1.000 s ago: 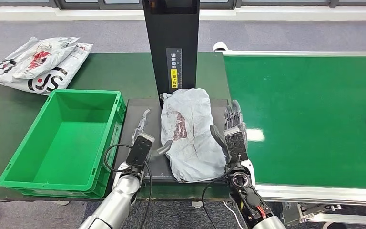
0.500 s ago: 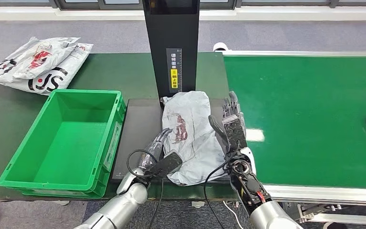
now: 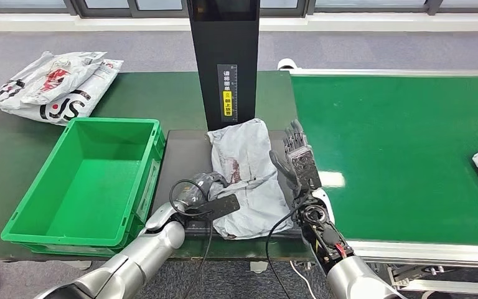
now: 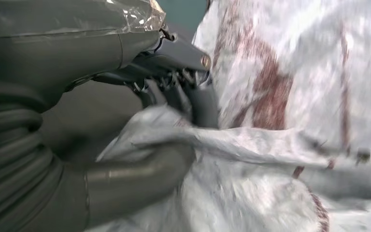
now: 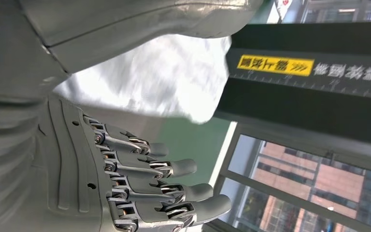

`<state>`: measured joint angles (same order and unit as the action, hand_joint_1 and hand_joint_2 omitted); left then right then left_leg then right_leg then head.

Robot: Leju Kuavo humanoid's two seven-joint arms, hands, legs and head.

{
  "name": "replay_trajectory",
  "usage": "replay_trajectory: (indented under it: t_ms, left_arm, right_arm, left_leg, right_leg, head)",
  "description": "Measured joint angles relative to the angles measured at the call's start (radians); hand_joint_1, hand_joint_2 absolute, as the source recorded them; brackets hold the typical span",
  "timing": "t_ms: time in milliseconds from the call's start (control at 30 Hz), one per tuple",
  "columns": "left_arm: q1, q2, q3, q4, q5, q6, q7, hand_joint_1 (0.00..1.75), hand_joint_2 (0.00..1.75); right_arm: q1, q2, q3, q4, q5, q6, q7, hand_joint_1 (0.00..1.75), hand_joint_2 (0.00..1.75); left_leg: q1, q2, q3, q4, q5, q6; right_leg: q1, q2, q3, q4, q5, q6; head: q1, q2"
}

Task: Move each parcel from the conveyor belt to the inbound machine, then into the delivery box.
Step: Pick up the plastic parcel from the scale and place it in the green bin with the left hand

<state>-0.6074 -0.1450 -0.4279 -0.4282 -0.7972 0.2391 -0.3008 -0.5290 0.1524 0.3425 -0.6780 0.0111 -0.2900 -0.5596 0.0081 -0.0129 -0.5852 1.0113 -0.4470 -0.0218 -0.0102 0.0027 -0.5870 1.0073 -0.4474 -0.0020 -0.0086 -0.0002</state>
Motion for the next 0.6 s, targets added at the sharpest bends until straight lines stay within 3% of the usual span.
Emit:
replay_trajectory:
  t_ms: [267,600]
  left_arm:
    - [-0.015,0.013,0.062,-0.011,0.064,0.074,-0.055,1.75,1.75]
    - [-0.047,0.045,0.127,-0.181,0.057,0.304,-0.024,1.75,1.75]
  right_arm:
    - [-0.001,-0.007,0.002,0.031,-0.031,-0.020,-0.002,0.00,1.75]
    - [0.007,-0.008,0.003,0.031,-0.036,-0.056,0.004,0.00,1.75]
  left_leg:
    - [0.000,0.000,-0.003,0.000,0.001,-0.001]
    - [0.000,0.000,-0.007,0.000,0.001,-0.002]
  right_leg:
    - [0.001,0.001,-0.004,0.000,0.001,-0.001]
    - [0.001,0.001,-0.008,0.000,0.001,-0.001]
  head:
    - [0.000,0.000]
    - [0.000,0.000]
